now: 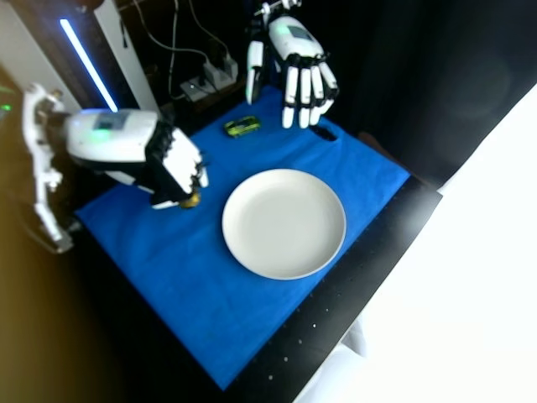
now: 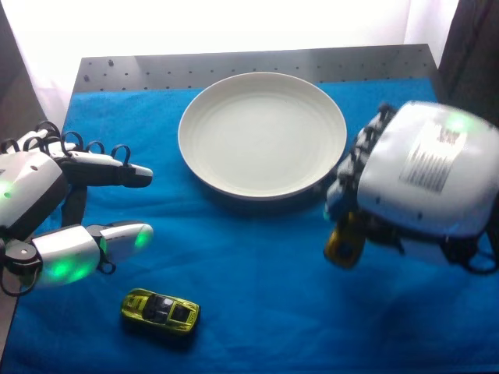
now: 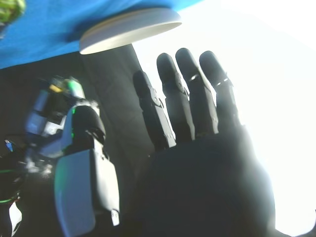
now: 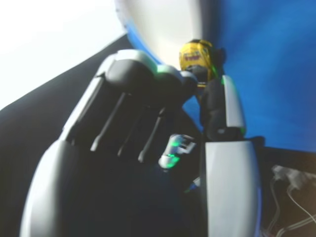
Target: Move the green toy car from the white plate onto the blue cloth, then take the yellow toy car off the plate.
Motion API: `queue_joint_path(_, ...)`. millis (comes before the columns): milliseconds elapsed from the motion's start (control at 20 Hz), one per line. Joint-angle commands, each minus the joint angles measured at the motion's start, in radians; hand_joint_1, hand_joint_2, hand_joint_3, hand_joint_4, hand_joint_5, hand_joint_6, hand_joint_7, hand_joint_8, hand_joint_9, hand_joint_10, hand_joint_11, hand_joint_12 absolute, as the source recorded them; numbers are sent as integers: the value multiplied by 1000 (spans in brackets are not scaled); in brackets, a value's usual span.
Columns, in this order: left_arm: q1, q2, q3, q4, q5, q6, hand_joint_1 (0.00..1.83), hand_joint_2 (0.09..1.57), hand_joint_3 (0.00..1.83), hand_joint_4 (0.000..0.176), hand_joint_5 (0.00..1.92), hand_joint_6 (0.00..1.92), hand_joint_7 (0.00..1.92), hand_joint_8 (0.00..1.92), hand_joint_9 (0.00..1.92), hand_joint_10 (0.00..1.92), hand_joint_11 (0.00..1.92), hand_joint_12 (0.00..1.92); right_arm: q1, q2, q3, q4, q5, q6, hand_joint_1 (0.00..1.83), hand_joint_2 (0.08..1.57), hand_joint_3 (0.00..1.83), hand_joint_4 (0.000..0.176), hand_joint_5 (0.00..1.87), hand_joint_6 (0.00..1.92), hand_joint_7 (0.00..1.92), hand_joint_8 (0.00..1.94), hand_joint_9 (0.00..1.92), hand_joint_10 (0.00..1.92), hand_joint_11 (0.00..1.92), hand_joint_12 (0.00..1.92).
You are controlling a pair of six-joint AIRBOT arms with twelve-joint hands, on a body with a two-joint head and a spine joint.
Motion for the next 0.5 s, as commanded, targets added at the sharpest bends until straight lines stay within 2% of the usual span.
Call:
queue_joint_path(0, -5, 4, -2, 23, -115, -6, 505, 1095, 0, 156, 749, 3, 706, 46, 313, 859, 0, 1479, -6, -6, 0, -1, 114, 17, 1299, 1046, 0, 0, 1226, 364, 1105, 1066, 1054, 1301, 850, 1588)
queue_joint_path(50, -5, 4, -2, 23, -113, -6, 505, 1098, 0, 149, 751, 3, 707, 65, 294, 915, 0, 1505, -30, -17, 6, 6, 113, 35, 1290, 1069, 2, 0, 1170, 433, 1055, 1160, 1071, 1285, 936, 1553)
queue_joint_path(150, -5, 4, -2, 22, -112, -6, 485, 1096, 0, 158, 744, 0, 631, 229, 278, 920, 0, 1501, -70, -52, 20, 31, 98, 40, 1272, 1031, 0, 0, 1171, 657, 1185, 755, 1069, 1025, 933, 1370)
queue_joint_path(200, -5, 4, -2, 22, -112, -6, 492, 1099, 0, 145, 752, 2, 571, 389, 265, 990, 0, 1548, -79, -70, 26, 32, 79, 40, 1279, 1028, 0, 0, 1210, 531, 1167, 844, 1046, 1057, 910, 1415)
queue_joint_path(250, -5, 4, -2, 22, -112, -6, 488, 1101, 1, 141, 751, 1, 510, 541, 255, 1032, 0, 1559, -84, -76, 28, 34, 73, 40, 1289, 1045, 1, 0, 1245, 361, 1088, 1059, 1010, 1194, 909, 1508)
queue_joint_path(300, -5, 4, -2, 22, -112, -6, 491, 1096, 0, 147, 752, 1, 435, 704, 228, 1124, 0, 1602, -91, -81, 28, 38, 69, 40, 1213, 1049, 0, 0, 1144, 673, 958, 899, 866, 1068, 707, 1448)
queue_joint_path(350, -5, 4, -2, 22, -112, -6, 506, 1102, 1, 148, 750, 0, 414, 743, 214, 1122, 0, 1559, -96, -82, 28, 43, 69, 40, 1163, 996, 0, 0, 872, 514, 787, 739, 717, 975, 530, 1426)
queue_joint_path(400, -5, 4, -2, 21, -112, -6, 508, 1104, 0, 143, 750, 0, 420, 727, 249, 1026, 0, 1498, -97, -82, 28, 46, 69, 40, 1075, 979, 0, 0, 749, 358, 685, 555, 582, 836, 333, 1412)
queue_joint_path(450, -5, 3, -2, 20, -112, -6, 492, 1101, 0, 144, 748, 0, 436, 685, 253, 1001, 0, 1513, -97, -82, 28, 49, 71, 40, 1046, 966, 0, 0, 706, 270, 649, 482, 517, 836, 257, 1452)
